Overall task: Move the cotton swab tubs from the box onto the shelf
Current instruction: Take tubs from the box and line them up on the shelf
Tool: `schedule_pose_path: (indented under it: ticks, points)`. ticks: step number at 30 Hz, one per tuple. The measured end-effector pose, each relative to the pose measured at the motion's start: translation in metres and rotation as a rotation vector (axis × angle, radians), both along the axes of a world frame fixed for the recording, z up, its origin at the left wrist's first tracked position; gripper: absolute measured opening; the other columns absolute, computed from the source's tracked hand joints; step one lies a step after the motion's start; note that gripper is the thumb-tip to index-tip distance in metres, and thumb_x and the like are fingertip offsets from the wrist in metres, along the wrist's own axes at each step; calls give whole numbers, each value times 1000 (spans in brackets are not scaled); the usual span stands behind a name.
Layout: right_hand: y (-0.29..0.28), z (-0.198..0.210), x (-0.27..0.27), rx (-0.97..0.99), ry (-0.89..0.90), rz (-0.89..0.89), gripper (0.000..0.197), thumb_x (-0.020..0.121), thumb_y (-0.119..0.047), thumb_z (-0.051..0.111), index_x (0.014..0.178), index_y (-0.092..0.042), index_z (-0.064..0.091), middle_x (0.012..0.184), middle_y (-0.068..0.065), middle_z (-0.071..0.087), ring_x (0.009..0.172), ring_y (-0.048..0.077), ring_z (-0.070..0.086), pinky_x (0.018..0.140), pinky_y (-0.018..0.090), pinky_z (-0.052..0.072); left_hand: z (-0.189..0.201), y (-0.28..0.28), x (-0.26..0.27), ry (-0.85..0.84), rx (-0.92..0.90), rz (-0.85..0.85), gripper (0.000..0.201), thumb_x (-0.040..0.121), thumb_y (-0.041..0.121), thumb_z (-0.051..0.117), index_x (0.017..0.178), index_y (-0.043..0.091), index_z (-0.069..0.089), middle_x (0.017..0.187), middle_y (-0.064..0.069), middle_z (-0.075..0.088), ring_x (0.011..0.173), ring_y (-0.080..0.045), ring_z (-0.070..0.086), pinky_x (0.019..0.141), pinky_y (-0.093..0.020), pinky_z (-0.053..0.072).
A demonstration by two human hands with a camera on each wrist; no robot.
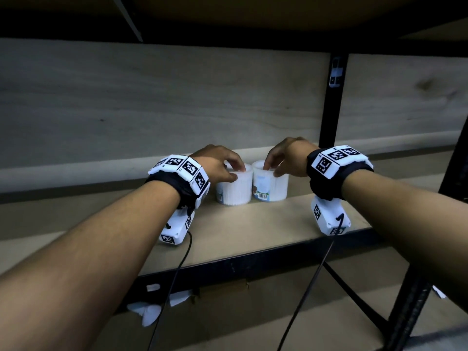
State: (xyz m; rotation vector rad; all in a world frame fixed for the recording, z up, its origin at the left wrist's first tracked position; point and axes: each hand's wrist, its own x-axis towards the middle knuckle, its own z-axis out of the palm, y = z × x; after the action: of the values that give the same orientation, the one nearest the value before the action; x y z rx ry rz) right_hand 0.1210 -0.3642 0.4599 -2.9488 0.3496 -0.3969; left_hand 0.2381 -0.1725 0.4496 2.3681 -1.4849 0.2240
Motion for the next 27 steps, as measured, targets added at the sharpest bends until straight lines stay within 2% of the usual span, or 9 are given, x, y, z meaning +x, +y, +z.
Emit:
schedule_pose_path:
  ticks: [4,7,9,11,14,18,22,27]
  points:
    - [-6,0,18,13,13,-31,26,82,-11,76,101,-29,77,104,-8,69,105,12,65,95,24,49,-1,-10,15,-1,-11,0,29,85,13,71,112,22,72,106,13,65,80,5,54,62,10,31]
    - [-9,-1,27,6,0,-38,27,81,-9,76,99,-29,77,97,-10,68,99,11,65,86,20,47,-3,-19,26,-10,-41,20,27,82,13,74,107,23,74,104,12,69,72,14,53,61,9,30]
    - [-10,-1,31,14,-10,-41,27,81,-8,76,99,-28,76,99,-8,69,95,11,63,80,19,43,-3,-23,32,-13,-50,27,27,80,13,75,105,23,75,106,10,71,75,8,57,62,9,32]
    - [-13,-2,35,29,-25,-41,27,82,-6,76,101,-26,77,100,-7,69,94,11,62,76,21,43,-4,-27,38,-12,-49,25,27,80,13,76,105,22,75,106,9,72,86,-1,61,65,8,33]
    - [-15,-5,39,28,-39,-35,27,84,-5,74,101,-25,76,100,-7,67,96,11,62,74,22,45,-4,-30,43,-14,-35,32,27,82,13,76,108,21,74,108,8,71,90,-1,59,68,2,35]
    - [-18,-4,46,16,-62,-27,26,82,-6,75,97,-27,76,96,-7,69,97,13,64,81,22,46,-4,-34,48,-38,-39,51,28,83,12,74,110,20,73,109,6,71,89,0,57,67,1,33]
    - [-17,-12,47,8,-83,-37,26,83,-4,73,98,-25,75,105,-3,71,95,13,63,80,21,46,-17,-40,49,-14,-89,80,29,85,9,71,111,21,72,113,2,71,98,-6,61,85,-13,38]
    - [-16,-15,48,-18,-91,-47,25,87,-6,70,104,-25,72,118,-1,68,107,18,63,92,26,49,-17,-41,51,-50,-56,85,34,87,11,69,119,22,68,121,1,68,111,-14,61,89,-16,38]
